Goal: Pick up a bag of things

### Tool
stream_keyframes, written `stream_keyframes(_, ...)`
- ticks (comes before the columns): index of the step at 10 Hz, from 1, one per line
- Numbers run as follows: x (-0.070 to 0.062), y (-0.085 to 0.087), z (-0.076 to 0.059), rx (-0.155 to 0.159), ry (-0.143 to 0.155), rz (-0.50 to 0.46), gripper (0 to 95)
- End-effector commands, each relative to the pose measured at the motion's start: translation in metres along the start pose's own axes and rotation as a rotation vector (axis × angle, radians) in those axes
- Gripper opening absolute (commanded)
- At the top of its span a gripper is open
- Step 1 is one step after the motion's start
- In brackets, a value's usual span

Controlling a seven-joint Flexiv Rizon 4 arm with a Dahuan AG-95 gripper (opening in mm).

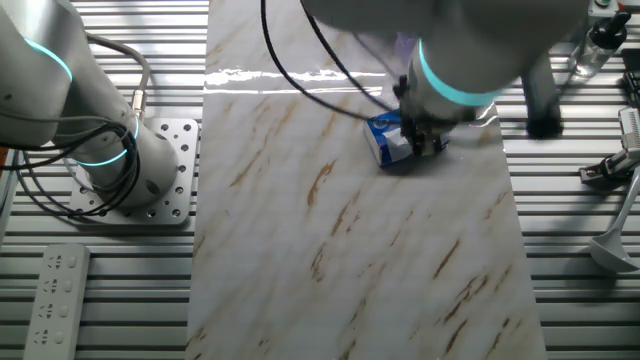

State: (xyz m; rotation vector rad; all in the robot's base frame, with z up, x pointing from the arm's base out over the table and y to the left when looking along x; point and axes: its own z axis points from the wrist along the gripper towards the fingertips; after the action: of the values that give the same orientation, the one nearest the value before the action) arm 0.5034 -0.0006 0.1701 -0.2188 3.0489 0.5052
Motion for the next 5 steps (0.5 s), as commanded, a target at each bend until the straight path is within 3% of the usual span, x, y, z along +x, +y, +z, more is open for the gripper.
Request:
stream_keyframes(1,-0.011,0.009,0.006,-0.153,-0.072,0.040,38.0)
stream_keyframes(3,-0.017,0.022,0.017,-0.193,-0.097,0.043,38.0)
stream_keyframes(4,-0.019,0.028,0.021,-0.213,-0.105,0.047,57.0)
stream_keyframes(5,-0.022,0.037,0.028,-0.224,-0.111,0.052,57.0)
